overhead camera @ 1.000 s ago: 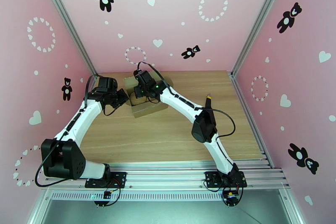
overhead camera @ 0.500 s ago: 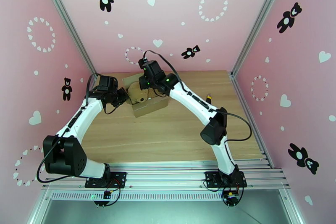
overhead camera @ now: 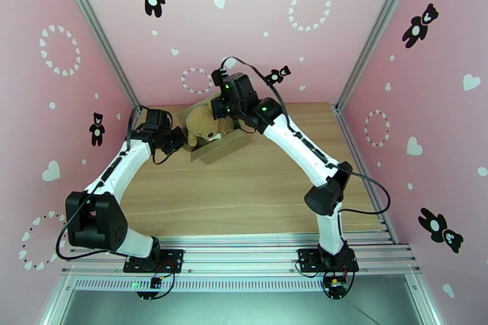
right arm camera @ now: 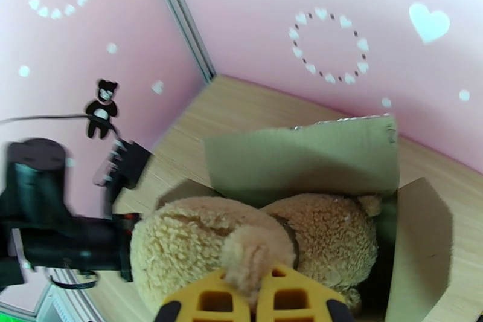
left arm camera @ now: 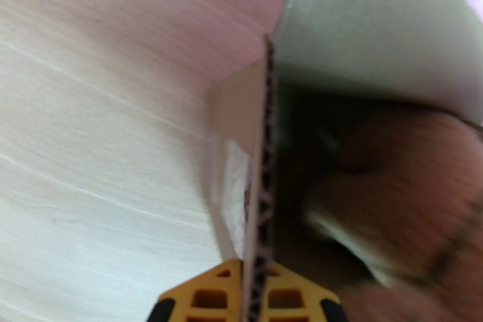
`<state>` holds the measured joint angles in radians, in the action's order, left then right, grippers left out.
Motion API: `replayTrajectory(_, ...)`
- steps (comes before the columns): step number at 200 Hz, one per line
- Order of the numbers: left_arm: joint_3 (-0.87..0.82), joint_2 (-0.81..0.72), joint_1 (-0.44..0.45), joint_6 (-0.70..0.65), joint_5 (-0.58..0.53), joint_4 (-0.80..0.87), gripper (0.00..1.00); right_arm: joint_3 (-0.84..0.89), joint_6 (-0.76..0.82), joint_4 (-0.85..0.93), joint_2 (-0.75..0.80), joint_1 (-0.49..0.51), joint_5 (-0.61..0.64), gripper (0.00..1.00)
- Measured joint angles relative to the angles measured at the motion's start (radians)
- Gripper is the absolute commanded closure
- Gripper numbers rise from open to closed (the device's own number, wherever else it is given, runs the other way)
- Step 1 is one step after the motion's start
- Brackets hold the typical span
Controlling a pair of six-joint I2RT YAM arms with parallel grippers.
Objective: Unpack the express box
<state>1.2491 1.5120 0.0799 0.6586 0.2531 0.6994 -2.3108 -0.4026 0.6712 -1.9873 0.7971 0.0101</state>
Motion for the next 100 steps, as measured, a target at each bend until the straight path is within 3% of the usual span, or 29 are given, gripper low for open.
replayTrajectory(100,0.000,0.027,0.000,0.000,-0.056,0.044,1.00,-0.017,-0.035,0.000,0.054,-0.034,-0.141,1.00)
